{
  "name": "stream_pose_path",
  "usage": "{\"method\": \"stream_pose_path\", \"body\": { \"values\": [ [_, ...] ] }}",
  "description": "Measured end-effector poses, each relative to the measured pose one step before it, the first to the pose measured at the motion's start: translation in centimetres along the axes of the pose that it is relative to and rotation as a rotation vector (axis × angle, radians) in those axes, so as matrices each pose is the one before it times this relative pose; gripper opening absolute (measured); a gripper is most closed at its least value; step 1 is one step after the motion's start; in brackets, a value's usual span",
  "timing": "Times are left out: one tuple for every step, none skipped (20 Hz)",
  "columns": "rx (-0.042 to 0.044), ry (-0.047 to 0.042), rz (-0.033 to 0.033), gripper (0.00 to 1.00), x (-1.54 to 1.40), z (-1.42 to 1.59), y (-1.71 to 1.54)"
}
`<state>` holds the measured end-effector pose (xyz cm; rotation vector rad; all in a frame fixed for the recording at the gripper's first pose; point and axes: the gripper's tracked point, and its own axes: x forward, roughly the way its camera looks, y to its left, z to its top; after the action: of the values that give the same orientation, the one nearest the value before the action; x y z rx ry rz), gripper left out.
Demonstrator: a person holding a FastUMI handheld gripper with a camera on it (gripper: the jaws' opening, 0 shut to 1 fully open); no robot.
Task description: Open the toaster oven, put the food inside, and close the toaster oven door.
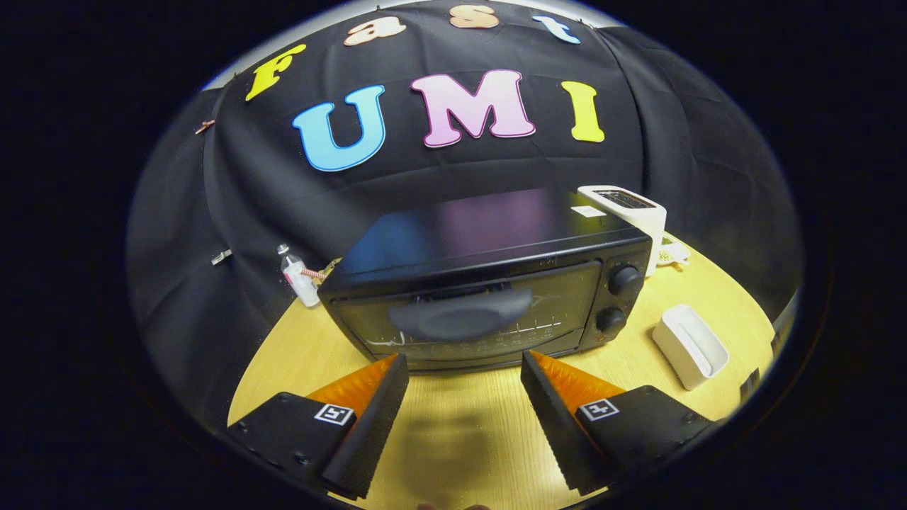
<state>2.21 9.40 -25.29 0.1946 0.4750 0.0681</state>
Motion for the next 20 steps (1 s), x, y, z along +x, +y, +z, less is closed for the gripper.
{"method": "stream_pose_path", "body": {
  "values": [
    [0.00281, -0.00416, -0.00359, 0.99, 0.338, 0.445, -0.137],
    [0.00183, -0.00165, -0.00268, 0.99, 0.202, 0.183, -0.308],
    [-0.00247, -0.00597, -0.00402, 0.99, 0.051, 0.341, -0.272],
    [-0.00388, -0.00732, -0.00706, 0.99, -0.128, 0.372, -0.367],
    [-0.0025, -0.00794, -0.00491, 0.99, -0.125, 0.441, -0.282],
    [-0.00188, -0.00643, -0.00222, 0.99, -0.261, 0.318, -0.193],
    [-0.00418, -0.0072, 0.00048, 0.99, -0.306, 0.52, -0.147],
    [-0.00987, -0.00865, -0.0015, 0.99, -0.408, 0.643, -0.31],
    [-0.01442, -0.01395, -0.00549, 0.99, -0.618, 0.912, -0.52],
    [-0.01901, -0.02375, -0.00878, 0.99, -0.649, 1.17, -0.624],
    [-0.0166, -0.02699, -0.01111, 0.99, -0.791, 1.478, -0.779],
    [-0.0105, -0.02773, -0.00205, 0.99, -0.73, 1.533, -0.676],
    [-0.00882, -0.03058, -0.00111, 0.99, -0.551, 1.514, -0.541],
    [-0.00977, -0.03105, -0.00095, 0.99, -0.574, 1.722, -0.71],
    [-0.0102, -0.0271, 0.00204, 0.99, -0.516, 1.733, -0.521],
    [-0.00885, -0.02737, 0.00262, 0.99, -0.436, 1.551, -0.497],
    [-0.00832, -0.02849, 0.00516, 0.99, -0.486, 1.732, -0.39],
    [-0.00685, -0.02141, 0.00331, 0.99, -0.253, 1.244, -0.234],
    [-0.0014, -0.02254, 0.00573, 0.99, -0.348, 1.465, -0.201],
    [0.00086, -0.02255, 0.0035, 0.99, -0.357, 1.274, -0.182]
  ]
}}
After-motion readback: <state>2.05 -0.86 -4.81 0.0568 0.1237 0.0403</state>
